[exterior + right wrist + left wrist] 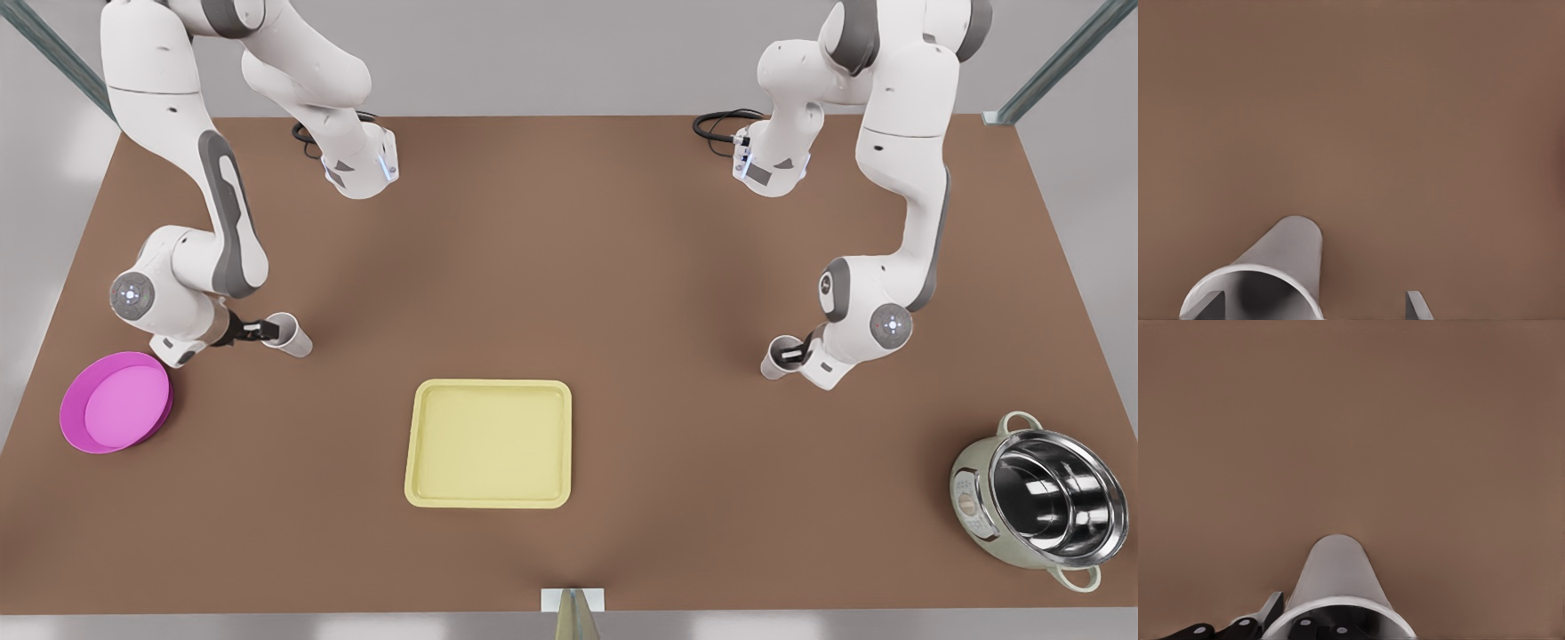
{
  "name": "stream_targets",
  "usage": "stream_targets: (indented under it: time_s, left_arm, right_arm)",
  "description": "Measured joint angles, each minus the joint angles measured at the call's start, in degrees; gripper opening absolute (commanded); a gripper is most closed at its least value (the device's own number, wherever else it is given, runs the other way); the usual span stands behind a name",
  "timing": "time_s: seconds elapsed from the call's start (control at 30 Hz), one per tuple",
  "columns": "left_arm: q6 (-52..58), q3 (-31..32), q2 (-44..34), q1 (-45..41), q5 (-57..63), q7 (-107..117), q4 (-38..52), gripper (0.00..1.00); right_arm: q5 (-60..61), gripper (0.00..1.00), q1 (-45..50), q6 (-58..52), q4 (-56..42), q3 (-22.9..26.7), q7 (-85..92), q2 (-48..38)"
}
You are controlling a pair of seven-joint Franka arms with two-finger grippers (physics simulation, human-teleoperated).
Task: Use both arms to respectively pick up the white IKEA cups from the middle-left and middle-right positions, then place the white IKEA cups onto the middle-middle tray, ensuring that the cups remain upright and do not tip over
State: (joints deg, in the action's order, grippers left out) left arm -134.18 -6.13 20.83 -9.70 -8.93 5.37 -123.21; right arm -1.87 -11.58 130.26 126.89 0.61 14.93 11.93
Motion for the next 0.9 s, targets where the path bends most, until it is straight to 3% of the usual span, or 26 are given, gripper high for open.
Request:
stream_targets:
  time_s: [0.13, 0.23, 0.37, 0.5, 0.63, 0.77, 0.87, 0.9]
  left_arm:
    - [-0.5, 1.0, -0.9, 0.4, -0.1, 0.0, 0.3, 0.21]
    - [-0.5, 6.1, -0.3, 0.6, -0.2, 1.1, 3.7, 0.21]
    - [6.1, 14.0, 7.4, -2.9, 0.4, 6.5, 28.3, 0.21]
    - [16.0, 16.1, 24.0, -11.0, 4.3, 14.7, 58.7, 0.21]
    - [19.6, 15.9, 29.8, -18.4, 6.2, 23.2, 67.1, 0.21]
    - [17.3, 18.5, 33.5, -20.5, 6.6, 30.2, 67.6, 0.21]
    - [12.6, 18.5, 37.3, -22.2, 6.8, 34.5, 68.0, 0.21]
    - [11.2, 18.5, 37.9, -22.4, 6.8, 35.8, 68.3, 0.21]
  right_arm:
    - [0.0, 1.00, -0.1, 1.5, 1.3, 0.0, 0.5, 0.3]
    - [0.0, 1.00, -0.3, 1.9, 2.4, 0.0, 0.8, 0.2]
    - [0.0, 1.00, -1.0, 2.4, 3.1, 0.0, 1.1, 1.0]
    - [0.0, 1.00, -1.5, 3.0, 3.0, 0.0, 1.4, 2.6]
    - [-0.1, 0.98, -1.4, 3.3, 2.7, 0.0, 1.6, 3.6]
    - [-0.1, 0.74, -1.4, 3.4, 2.5, 0.0, 1.7, 4.0]
    - [0.0, 0.47, -1.2, 3.2, 2.3, -0.1, 1.8, 4.5]
    - [0.0, 0.42, -1.2, 3.1, 2.1, -0.2, 1.9, 4.7]
